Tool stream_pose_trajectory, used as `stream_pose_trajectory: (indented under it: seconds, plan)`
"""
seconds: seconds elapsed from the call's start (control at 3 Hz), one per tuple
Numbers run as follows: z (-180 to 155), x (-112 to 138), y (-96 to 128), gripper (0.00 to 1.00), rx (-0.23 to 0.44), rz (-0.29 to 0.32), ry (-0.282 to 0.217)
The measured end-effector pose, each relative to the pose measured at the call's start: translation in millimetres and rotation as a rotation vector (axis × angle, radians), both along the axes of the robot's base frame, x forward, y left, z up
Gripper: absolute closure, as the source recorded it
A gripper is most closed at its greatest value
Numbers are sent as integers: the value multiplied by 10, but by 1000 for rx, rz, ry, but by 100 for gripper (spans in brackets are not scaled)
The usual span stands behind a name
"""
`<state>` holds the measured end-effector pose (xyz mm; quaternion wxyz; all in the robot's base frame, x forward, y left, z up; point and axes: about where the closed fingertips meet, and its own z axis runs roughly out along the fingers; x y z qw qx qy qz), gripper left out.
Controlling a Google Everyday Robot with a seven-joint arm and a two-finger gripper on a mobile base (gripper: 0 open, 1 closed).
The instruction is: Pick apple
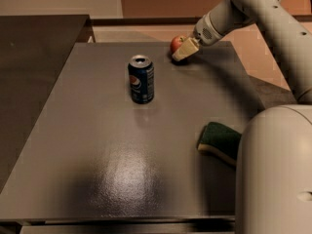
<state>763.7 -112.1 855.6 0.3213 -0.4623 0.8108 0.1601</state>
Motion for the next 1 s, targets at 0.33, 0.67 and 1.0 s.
stream_pose_trajectory:
  seconds: [0.33,0.67,1.0]
  plan:
    - [183,-92,-8,88,11,17,-9]
    - [441,-229,5,100,19,42,-9]
    - [714,-411,11,100,23,75,6]
